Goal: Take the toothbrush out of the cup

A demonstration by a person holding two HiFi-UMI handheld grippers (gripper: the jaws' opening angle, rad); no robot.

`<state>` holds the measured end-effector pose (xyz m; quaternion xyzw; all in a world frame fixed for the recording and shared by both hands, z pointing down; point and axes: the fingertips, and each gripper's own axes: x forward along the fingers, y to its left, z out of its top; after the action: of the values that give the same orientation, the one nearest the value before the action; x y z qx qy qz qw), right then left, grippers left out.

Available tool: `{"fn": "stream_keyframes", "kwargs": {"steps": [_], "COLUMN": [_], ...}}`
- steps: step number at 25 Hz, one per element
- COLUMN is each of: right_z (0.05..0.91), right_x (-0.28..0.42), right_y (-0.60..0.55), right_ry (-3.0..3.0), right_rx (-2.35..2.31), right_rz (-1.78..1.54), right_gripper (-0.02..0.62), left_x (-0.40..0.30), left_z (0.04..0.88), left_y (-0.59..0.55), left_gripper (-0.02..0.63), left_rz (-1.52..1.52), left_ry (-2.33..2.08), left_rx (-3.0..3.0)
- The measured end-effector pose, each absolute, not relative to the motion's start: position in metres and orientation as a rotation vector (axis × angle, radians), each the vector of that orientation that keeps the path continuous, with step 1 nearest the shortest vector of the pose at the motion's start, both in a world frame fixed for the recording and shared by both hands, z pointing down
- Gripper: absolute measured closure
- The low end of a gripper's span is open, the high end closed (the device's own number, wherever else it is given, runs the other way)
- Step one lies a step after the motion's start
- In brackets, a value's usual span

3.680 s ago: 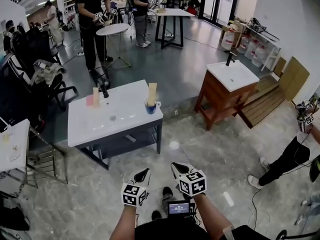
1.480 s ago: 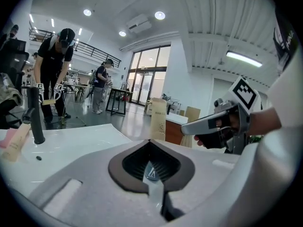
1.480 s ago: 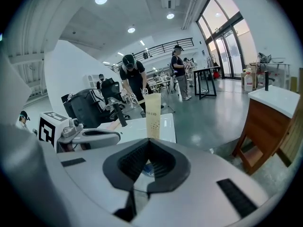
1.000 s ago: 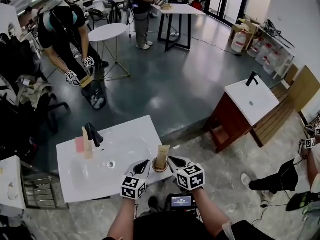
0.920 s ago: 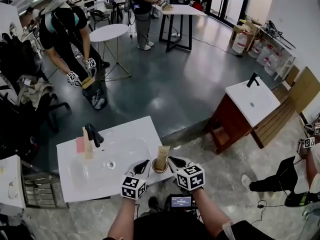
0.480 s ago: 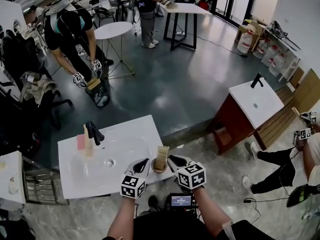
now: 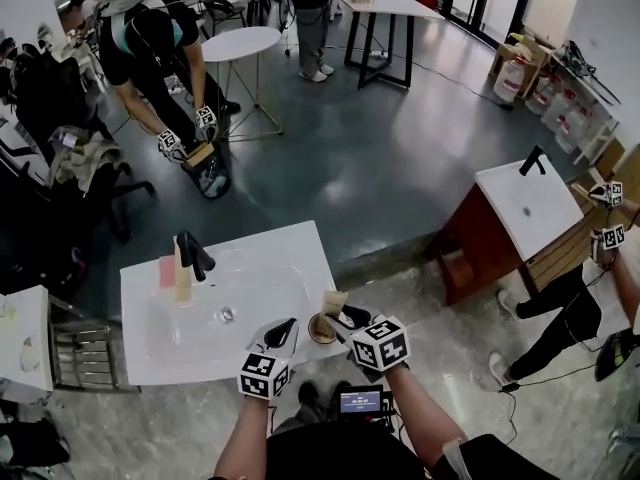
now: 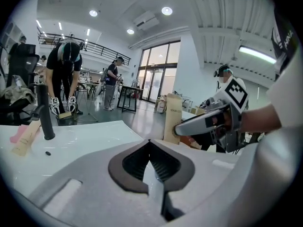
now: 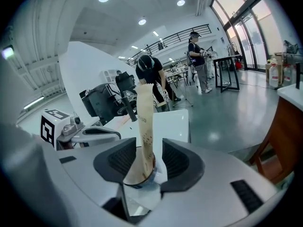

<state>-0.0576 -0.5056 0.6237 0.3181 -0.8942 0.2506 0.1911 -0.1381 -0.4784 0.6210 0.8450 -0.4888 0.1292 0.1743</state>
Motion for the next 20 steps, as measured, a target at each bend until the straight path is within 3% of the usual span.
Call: {"fn": "stream_keyframes", "kwargs": {"steps": [3,11,20], "right_z": [0.633,0.641,0.627], "right_x": [-0.065,-0.071,-0.068], "right_y": [-0.506,-0.505,-0.500], "right_ry": [-2.498,-2.482,-2.511], "right_rx": [0.862,0.851,0.858], "right_rz": [0.685,0.662,0.651], "right_gripper": [0.420,0.522,0.545], "left_x": [-0.144,-0.149,-0.143], "left_z": [0.630,0.642,0.632], "left_y": [-0.476,-0.470,-0.468], "left_gripper": [0.597,0.597,0.597], "left_rz": [0.376,0.379,0.366], "left_ry": [-1.394,-1.402,-1.406], "left_rx": [2.368,2.329,2.363]}}
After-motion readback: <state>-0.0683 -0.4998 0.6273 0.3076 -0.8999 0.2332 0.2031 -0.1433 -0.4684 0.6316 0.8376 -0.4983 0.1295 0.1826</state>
